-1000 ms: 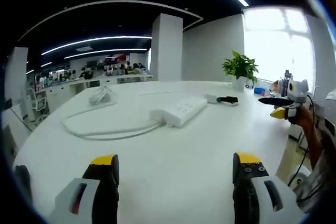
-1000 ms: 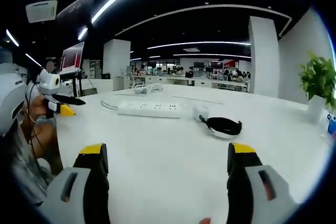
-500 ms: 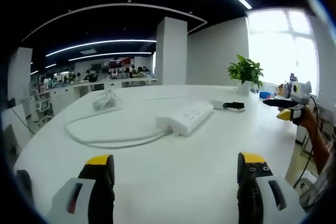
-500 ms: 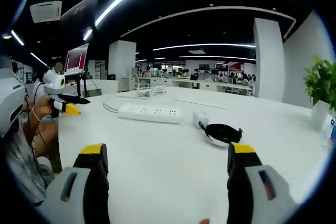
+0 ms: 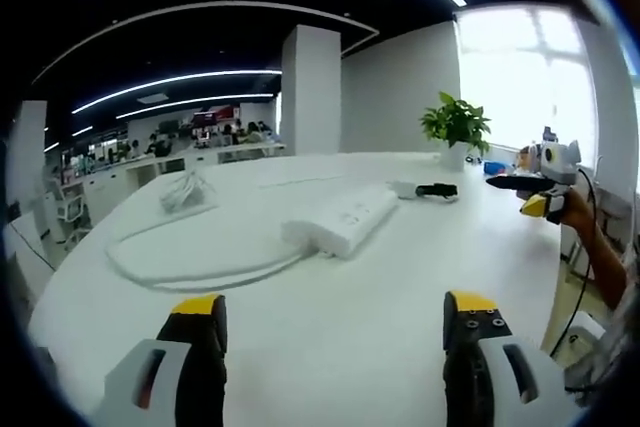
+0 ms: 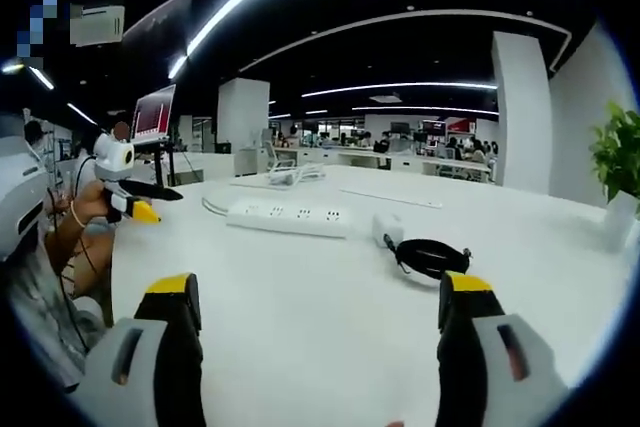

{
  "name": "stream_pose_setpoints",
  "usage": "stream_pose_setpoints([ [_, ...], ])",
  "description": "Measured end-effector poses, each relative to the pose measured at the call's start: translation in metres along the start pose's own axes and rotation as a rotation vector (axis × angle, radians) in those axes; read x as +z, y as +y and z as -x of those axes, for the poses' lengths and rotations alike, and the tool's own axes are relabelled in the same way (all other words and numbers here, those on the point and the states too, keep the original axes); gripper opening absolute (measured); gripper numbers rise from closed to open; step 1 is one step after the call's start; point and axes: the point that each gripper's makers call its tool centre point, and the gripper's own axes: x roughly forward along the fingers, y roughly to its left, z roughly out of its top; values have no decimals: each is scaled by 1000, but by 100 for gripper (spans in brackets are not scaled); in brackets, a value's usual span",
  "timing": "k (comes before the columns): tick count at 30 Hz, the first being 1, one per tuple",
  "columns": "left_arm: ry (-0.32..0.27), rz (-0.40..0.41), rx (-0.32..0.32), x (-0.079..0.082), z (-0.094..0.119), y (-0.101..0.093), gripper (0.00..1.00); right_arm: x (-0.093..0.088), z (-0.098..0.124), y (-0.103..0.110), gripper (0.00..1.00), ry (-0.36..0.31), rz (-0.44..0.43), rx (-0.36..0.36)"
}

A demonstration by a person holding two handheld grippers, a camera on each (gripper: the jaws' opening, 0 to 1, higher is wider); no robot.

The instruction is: Straighten the power strip on the desk, plug the charger into it

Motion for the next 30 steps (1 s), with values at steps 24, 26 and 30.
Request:
stream_pose_setpoints([
  [24,-15,15,-85,18,-28,-14,93,-5,-34,-5,96,56,-14,72],
  [26,-18,11,-86,19,-29,-14,93,-5,-36,-4,96,58,-9,73],
  [30,-20,6,-83,22,-33,-13,93,-5,-45,-3,97,70,-2,82],
])
